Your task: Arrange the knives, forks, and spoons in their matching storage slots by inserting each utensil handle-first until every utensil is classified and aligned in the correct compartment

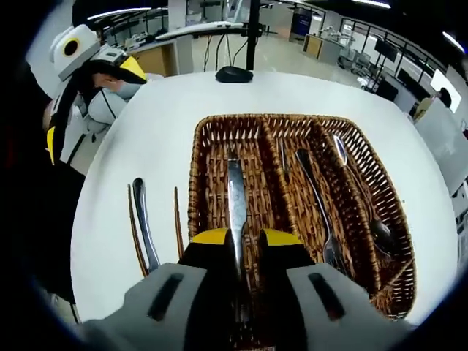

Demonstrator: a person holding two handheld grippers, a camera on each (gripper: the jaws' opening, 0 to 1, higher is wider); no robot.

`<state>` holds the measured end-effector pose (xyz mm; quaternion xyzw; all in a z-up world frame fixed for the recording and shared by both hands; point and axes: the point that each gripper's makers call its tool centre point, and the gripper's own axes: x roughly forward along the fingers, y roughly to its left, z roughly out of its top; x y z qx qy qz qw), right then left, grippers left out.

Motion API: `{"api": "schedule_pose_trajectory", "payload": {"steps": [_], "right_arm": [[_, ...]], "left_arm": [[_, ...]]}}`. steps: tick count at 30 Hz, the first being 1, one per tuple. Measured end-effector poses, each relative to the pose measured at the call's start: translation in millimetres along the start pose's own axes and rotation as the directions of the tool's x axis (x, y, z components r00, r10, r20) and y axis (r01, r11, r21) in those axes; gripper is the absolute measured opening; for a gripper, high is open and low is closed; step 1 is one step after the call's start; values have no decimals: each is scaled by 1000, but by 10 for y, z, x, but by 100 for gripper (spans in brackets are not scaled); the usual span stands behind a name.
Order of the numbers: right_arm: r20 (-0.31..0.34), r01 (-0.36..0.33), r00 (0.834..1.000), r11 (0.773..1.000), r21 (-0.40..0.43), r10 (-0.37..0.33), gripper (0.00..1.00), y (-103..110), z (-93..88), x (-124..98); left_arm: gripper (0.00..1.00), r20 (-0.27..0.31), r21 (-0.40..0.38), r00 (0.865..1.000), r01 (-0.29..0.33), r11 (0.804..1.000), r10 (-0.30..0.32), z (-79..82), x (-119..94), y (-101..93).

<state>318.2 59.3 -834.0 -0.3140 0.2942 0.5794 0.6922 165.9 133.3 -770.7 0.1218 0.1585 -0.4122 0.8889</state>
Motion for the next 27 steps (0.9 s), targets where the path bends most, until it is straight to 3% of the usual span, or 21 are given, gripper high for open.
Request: {"api": "schedule_pose_trajectory", "payload": {"steps": [5,11,14,18,24,27], "right_arm": [[121,35,991,994,105,-48,30,6,75,-188],[185,84,976,982,167,-115,39,-3,-8,-424],[222,105,963,972,210,-153,47,37,-32,-531],[247,123,953,969,216,-176,49,152,-100,-673],[312,191,906,935,300,-285,65,273,-169,-881],[308,218,896,921,322,-320,71,365,-256,-924]], "left_arm": [[98,3,-17,1000,-12,1000,12,-4,-3,11],[98,12,-41,1000,-22,999,22,9,-15,7],[98,10,-42,1000,-19,999,19,10,-1,-2],[99,6,-35,1000,-7,999,7,21,32,-23],[99,23,-45,1000,-9,999,10,62,60,-31],[99,34,-63,999,-17,998,19,75,66,-10]]}}
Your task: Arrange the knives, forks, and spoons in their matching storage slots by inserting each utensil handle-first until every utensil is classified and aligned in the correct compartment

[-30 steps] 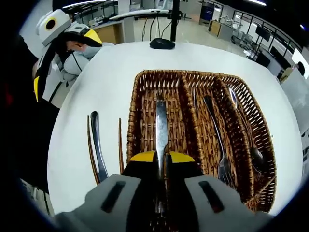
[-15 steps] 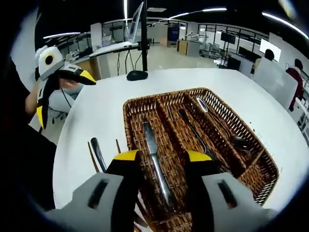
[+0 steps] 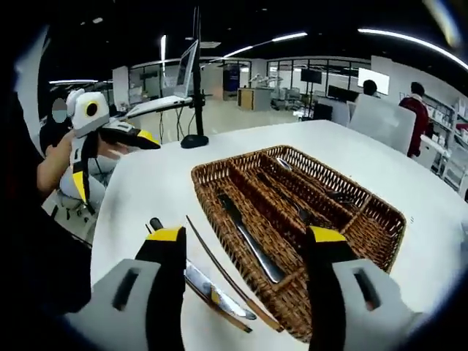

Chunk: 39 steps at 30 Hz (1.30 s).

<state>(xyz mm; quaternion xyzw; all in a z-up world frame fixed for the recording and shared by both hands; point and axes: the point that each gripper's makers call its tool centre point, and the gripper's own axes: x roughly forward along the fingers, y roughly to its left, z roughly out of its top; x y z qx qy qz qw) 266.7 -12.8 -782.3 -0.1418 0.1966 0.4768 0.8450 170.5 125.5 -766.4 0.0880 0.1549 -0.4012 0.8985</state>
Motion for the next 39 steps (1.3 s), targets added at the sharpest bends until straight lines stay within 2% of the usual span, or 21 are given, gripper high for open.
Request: {"api": "schedule_pose_trajectory", "payload": {"steps": [3,5,6,9,17,20,22,26,30,35,39], "right_arm": [[-1,67,998,998,16,-67,76,-14,-77,-96],[24,128,991,991,39,-129,86,-19,-93,-179],[16,129,991,991,36,-129,89,12,-119,-203],[6,198,980,978,59,-199,92,13,-197,-348],[47,259,963,959,118,-266,100,190,-266,-717],[29,270,961,955,121,-275,100,249,-325,-812],[25,296,953,947,126,-301,100,263,-360,-897],[13,310,949,941,133,-315,100,287,-395,-990],[24,326,942,933,152,-334,100,315,-422,-1102],[6,332,942,931,149,-336,100,338,-481,-1147],[3,332,942,931,149,-337,100,343,-494,-1155]], "left_arm": [[99,19,-17,1000,-9,1000,10,21,7,31],[99,31,-28,999,-14,1000,15,25,12,50],[99,34,-36,999,-16,999,18,17,17,57],[99,38,-51,999,-21,998,23,0,29,60],[99,73,-64,997,-20,998,24,6,16,-8],[99,82,-64,996,-12,998,18,15,8,-43],[99,82,-57,996,-17,998,22,15,-7,-60],[99,89,-58,996,-13,998,18,23,-18,-111],[99,68,-48,998,-5,999,8,-13,-14,-144],[97,76,-57,997,-3,998,7,-22,-34,-144],[96,54,-46,998,8,999,-5,-52,0,-172]]}}
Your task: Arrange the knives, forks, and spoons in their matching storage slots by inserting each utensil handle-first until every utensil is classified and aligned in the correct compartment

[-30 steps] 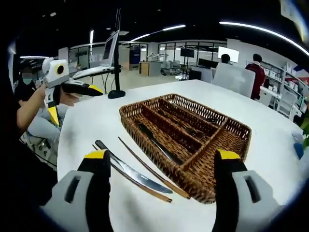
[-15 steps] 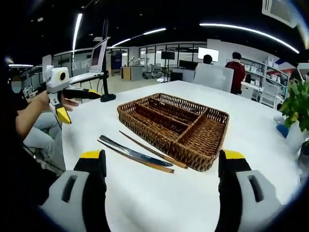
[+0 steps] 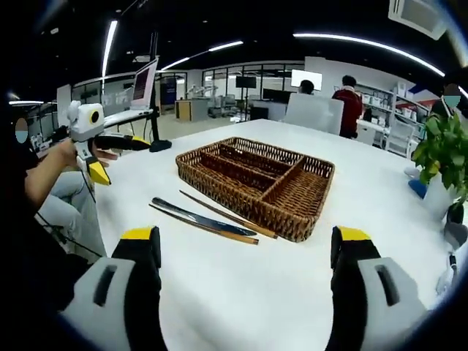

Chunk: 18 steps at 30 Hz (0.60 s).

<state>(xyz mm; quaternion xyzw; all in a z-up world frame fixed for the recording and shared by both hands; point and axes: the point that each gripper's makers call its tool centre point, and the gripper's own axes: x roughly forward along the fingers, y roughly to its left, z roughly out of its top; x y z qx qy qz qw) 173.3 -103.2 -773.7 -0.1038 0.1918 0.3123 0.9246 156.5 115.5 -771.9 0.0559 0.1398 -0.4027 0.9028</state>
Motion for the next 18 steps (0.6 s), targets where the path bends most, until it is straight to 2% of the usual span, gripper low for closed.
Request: {"api": "schedule_pose_trajectory", "payload": {"steps": [2,11,15,18], "right_arm": [[-4,2,1000,1000,-4,-2,100,0,-5,-4],[3,14,1000,1000,-9,-14,100,-16,34,-30],[-13,20,1000,1000,-21,-21,100,-15,1,-32],[-16,18,1000,1000,-20,-19,99,3,-14,-32]], "left_arm": [[97,-11,8,1000,6,1000,-6,3,25,-17],[92,-42,48,998,57,997,-55,90,172,-101],[89,-94,68,992,86,994,-79,92,293,-135],[85,-142,89,983,127,988,-113,73,384,-208]]}}
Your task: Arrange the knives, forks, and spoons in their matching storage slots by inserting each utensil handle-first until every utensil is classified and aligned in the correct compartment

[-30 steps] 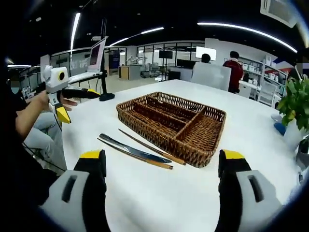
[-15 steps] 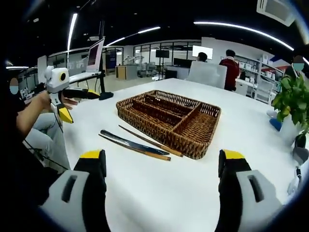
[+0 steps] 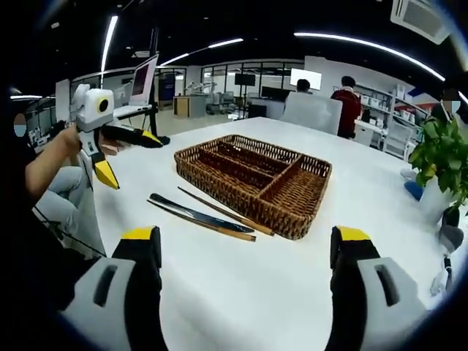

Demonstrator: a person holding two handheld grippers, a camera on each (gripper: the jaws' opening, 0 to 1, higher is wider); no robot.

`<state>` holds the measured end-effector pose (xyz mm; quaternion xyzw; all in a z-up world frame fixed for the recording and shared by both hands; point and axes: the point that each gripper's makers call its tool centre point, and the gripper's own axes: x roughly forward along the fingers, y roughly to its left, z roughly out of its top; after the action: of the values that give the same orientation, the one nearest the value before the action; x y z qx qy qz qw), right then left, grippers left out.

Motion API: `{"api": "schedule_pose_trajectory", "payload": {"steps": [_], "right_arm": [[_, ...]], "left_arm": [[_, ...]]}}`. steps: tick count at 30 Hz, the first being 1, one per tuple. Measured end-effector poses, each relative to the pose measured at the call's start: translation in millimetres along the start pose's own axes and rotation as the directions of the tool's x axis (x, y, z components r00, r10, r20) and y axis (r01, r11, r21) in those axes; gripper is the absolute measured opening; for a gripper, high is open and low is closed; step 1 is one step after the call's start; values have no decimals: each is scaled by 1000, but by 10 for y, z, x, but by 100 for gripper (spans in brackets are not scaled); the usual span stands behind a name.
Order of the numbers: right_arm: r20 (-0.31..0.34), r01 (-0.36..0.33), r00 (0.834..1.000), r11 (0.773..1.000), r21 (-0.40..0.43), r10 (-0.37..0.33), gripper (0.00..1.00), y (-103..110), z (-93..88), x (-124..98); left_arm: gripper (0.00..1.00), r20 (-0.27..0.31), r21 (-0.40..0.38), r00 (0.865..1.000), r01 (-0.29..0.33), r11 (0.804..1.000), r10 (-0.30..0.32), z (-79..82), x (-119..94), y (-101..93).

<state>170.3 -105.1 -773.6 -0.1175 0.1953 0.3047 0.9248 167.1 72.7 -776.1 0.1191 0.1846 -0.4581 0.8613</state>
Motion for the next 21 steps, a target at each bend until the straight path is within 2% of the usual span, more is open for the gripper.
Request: {"api": "schedule_pose_trajectory", "payload": {"steps": [5,12,15,21], "right_arm": [[-13,0,1000,1000,-5,0,97,22,-28,0],[-28,3,1000,1000,-13,-4,95,32,-64,-9],[-35,0,999,1000,-14,0,94,56,-89,-11],[-45,-3,999,1000,-10,2,94,79,-131,-13]], "left_arm": [[81,-45,32,998,42,999,-41,-13,139,-53],[64,-116,50,988,106,993,-100,-70,331,-113],[58,-170,36,975,149,988,-141,-135,440,-166],[49,-220,56,961,187,981,-170,-157,623,-199]]}}
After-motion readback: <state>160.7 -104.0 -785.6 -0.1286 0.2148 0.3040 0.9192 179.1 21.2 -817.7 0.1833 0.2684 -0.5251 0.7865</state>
